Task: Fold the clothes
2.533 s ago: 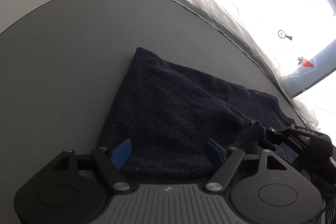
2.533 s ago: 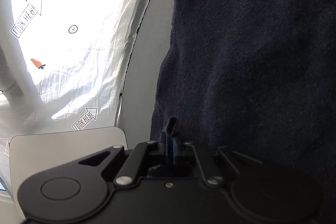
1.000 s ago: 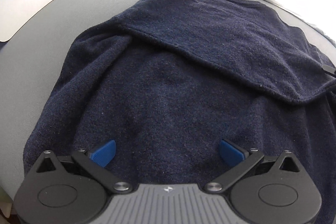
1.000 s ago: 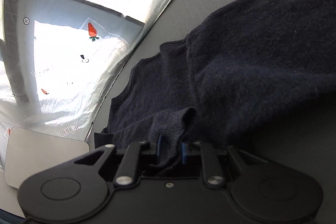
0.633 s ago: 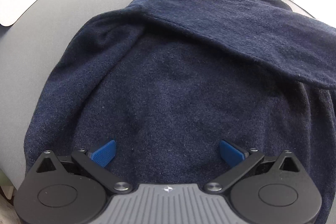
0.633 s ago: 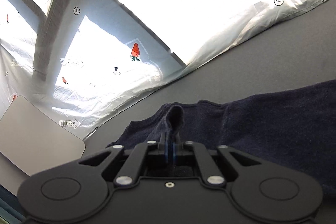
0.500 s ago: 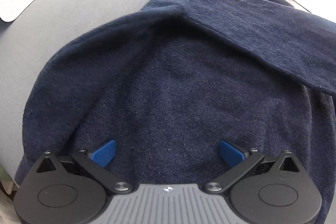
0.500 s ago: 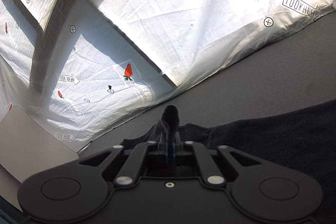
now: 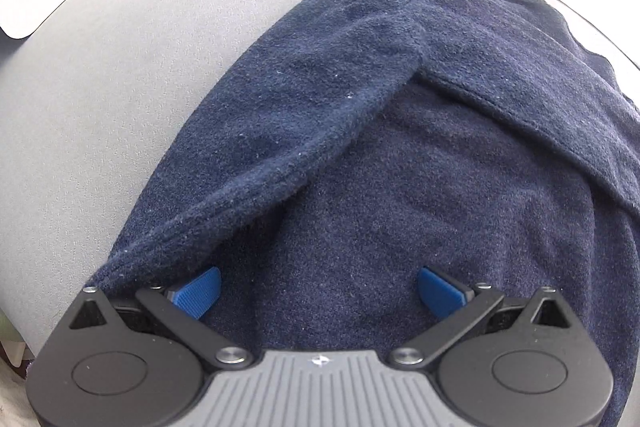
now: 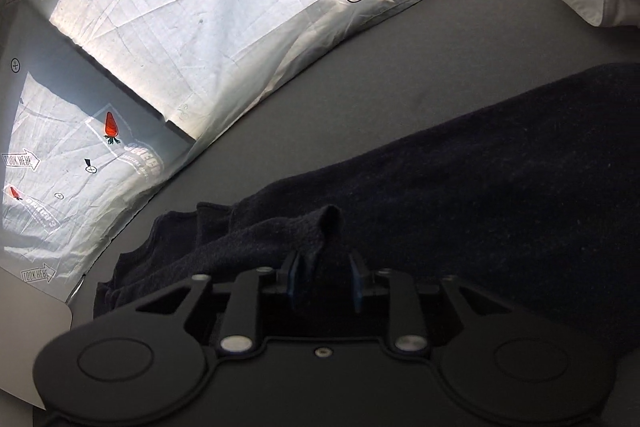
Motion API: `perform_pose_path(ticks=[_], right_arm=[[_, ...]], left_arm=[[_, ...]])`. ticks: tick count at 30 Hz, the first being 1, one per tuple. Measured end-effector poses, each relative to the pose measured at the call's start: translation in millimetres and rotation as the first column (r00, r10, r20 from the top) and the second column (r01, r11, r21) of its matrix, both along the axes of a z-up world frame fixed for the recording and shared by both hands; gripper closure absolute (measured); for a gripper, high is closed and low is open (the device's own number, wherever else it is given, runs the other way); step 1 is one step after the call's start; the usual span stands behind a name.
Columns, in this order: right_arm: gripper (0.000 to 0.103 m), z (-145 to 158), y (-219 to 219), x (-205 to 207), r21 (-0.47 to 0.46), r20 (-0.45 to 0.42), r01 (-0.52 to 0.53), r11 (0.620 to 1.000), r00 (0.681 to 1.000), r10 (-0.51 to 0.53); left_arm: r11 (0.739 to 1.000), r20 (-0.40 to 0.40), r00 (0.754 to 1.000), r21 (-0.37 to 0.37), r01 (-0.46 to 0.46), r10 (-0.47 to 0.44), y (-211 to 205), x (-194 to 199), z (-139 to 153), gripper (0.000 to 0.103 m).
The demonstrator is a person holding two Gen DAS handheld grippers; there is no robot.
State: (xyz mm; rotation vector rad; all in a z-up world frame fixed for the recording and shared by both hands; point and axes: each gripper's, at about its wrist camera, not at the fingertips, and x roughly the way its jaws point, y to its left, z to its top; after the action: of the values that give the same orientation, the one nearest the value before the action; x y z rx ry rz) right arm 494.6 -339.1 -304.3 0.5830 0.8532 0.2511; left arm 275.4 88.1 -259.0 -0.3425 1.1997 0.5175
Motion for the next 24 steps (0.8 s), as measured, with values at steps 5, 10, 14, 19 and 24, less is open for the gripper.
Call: perform_pose_path(ticks=[5,10,14,19,24], right_arm=[[0.068,19,-6,-17,-0.013,0.038,0.030,0.999,0.999,-0.029],[0.069,38,-5,-53,-0.010,0.091,0.040,0.999,0.995,-0.039],[0.070,44,5,-89,0.007,0.135,0.048,0.999,0.990,-0.048],[0.077,42,27,-122,0.044,0.108,-0.016,0.999,0.994,0.011],[0.083,39,61,-145,0.101,0.049,-0.104,0.990,0.994,0.099]], left_arm=[[1.000,0.008,1.000,0.005,0.008,-0.008,0,-1,1,0.000],[0.995,0.075,0.992,-0.021,0.099,-0.098,-8,-10,8,0.001],[0.984,0.168,0.971,-0.029,0.175,-0.168,-18,-22,19,0.001],[0.966,0.265,0.936,-0.052,0.255,-0.233,-21,-38,42,0.001],[0.951,0.375,0.888,-0.048,0.306,-0.266,-16,-61,67,0.001]])
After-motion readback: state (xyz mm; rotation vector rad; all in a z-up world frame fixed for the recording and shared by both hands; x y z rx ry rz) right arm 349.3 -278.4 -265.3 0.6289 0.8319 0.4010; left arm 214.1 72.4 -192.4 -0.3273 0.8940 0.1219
